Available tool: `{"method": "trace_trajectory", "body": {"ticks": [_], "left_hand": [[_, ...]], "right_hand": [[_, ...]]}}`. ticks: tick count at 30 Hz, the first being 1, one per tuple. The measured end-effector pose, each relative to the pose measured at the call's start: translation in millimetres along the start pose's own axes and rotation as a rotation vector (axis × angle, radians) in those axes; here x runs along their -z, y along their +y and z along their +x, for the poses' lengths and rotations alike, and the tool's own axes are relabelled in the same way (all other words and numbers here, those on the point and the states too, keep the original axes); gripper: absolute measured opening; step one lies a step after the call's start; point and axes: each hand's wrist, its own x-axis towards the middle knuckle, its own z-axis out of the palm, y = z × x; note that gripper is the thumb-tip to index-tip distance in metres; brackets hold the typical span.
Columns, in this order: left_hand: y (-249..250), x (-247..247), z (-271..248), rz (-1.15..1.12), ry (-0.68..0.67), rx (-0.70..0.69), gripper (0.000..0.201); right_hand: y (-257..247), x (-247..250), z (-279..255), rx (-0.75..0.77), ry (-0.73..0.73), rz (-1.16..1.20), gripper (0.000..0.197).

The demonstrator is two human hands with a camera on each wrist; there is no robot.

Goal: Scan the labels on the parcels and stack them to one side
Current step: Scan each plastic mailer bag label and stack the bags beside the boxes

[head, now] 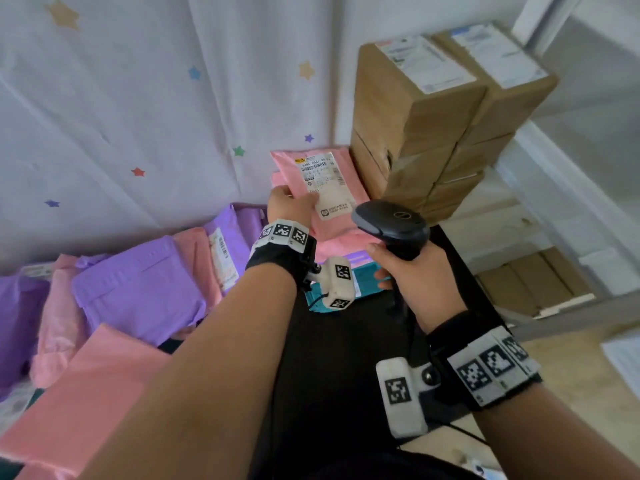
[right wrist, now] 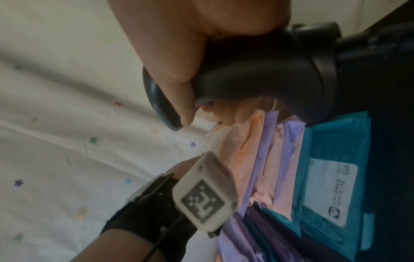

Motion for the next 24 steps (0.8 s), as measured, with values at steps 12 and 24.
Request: {"method": "trace_trajectory", "body": {"ticks": [12, 24], "left_hand": [[-5.4, 9.8, -9.0, 0.271, 0.070, -0.186, 0.058], [-112.7, 153.0, -101.2, 0.646, 0.105, -0.248, 0.034]], "right_hand": [[5.6, -3.9, 4.7, 0.010, 0.028, -0.031, 0.019], [21.6, -81.2, -58.6, -0.005, -0.196, -0.059, 0.019]]}}
